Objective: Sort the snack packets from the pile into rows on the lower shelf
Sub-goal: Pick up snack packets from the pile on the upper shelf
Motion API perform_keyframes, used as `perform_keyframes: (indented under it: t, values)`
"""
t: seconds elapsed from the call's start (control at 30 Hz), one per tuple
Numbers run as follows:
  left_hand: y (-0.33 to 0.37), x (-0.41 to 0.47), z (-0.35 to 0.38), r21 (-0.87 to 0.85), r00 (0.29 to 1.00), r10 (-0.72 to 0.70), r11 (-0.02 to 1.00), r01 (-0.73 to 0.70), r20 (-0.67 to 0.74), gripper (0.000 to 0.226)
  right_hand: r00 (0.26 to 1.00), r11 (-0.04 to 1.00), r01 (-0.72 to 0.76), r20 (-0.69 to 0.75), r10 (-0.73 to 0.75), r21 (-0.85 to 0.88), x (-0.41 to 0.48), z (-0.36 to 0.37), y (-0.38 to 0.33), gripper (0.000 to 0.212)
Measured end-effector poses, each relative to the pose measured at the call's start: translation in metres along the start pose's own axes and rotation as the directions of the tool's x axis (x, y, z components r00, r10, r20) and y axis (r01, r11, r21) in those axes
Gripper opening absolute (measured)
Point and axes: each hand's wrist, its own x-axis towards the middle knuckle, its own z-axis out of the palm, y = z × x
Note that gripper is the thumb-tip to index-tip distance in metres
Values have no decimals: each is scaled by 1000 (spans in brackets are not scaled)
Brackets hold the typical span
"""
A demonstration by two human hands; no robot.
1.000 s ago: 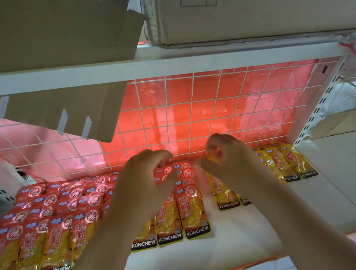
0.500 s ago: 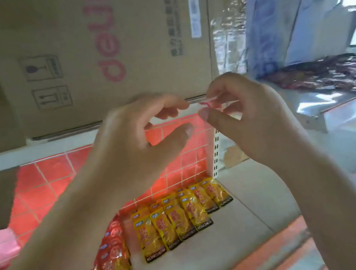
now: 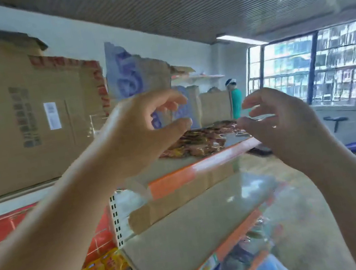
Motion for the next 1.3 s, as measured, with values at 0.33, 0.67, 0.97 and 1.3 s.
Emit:
perform_keyframes:
  t: [0.33, 0.67, 0.97, 1.3]
  values:
    - [45, 78, 77, 26, 992, 98, 995, -101, 83, 36, 995, 991, -100, -39, 97, -90, 3, -98, 79, 19]
    - [-11, 177, 169, 205, 925, 26, 972, -111, 379, 32, 996, 961, -66, 48, 81, -267, 83, -76, 176, 12]
    - [-86, 269, 258, 302, 874, -26, 943, -140, 486, 26, 979, 951, 92, 203, -32, -295, 191, -24, 275, 12]
    - [-142, 309, 297, 372, 868, -126, 925, -72, 480, 21, 923, 959, 188, 373, -98, -213, 263, 52, 351, 14]
